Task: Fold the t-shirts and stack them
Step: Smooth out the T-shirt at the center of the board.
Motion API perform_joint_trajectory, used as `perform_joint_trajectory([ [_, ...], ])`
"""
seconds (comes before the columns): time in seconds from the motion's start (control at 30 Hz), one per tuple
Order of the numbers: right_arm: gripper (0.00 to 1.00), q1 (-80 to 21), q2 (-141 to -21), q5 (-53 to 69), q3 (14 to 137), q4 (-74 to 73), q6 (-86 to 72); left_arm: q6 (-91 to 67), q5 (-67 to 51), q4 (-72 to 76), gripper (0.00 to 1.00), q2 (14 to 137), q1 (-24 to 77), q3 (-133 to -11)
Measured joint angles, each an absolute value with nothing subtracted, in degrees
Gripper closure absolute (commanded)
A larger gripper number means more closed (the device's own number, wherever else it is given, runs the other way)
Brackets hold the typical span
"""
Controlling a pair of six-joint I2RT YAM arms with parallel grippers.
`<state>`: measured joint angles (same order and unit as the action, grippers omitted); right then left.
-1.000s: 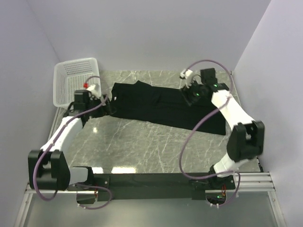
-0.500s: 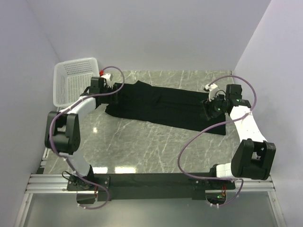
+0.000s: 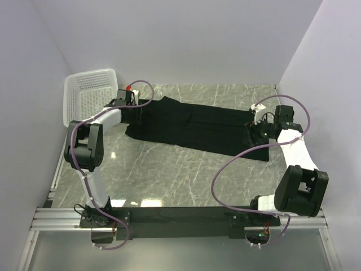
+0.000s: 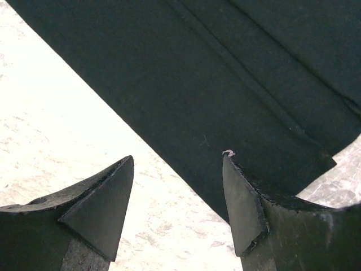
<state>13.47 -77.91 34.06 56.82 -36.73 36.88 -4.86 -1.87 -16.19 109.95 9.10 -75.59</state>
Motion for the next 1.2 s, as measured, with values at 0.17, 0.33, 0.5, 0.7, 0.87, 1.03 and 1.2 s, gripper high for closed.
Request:
perform_joint_trajectory([
  [0.17,0.29,14.7,-77.9,34.0,56.8,-36.8,36.9,-4.0,-0.9,-17.9,0.5,111.1,10.5,-76.2],
  [0.33,0.3,15.8,-78.0,34.0,56.8,-36.9,37.0,-3.6,1.2,-18.9,0.54,111.5,11.4,-76.2],
  [0.5,0.3,16.1,-78.0,34.1,56.7,-36.9,37.0,-3.6,4.3,-19.6,0.52,111.6,11.6,-77.0],
  [0.7,0.3,16.2,-78.0,34.1,56.0,-36.9,37.0,-3.6,6.7,-20.1,0.52,111.6,11.6,-77.5],
  [0.87,0.3,16.7,-78.0,34.0,55.8,-36.9,37.2,-3.6,7.0,-20.9,0.53,111.6,11.6,-77.5],
  [1.03,0.3,16.8,-78.0,34.0,55.8,-36.9,37.2,-3.6,6.9,-21.8,0.59,111.6,11.6,-77.5],
  [1.2,0.3,17.4,-78.1,33.8,55.8,-36.9,37.4,-3.6,6.8,-22.8,0.7,111.6,11.6,-77.5],
])
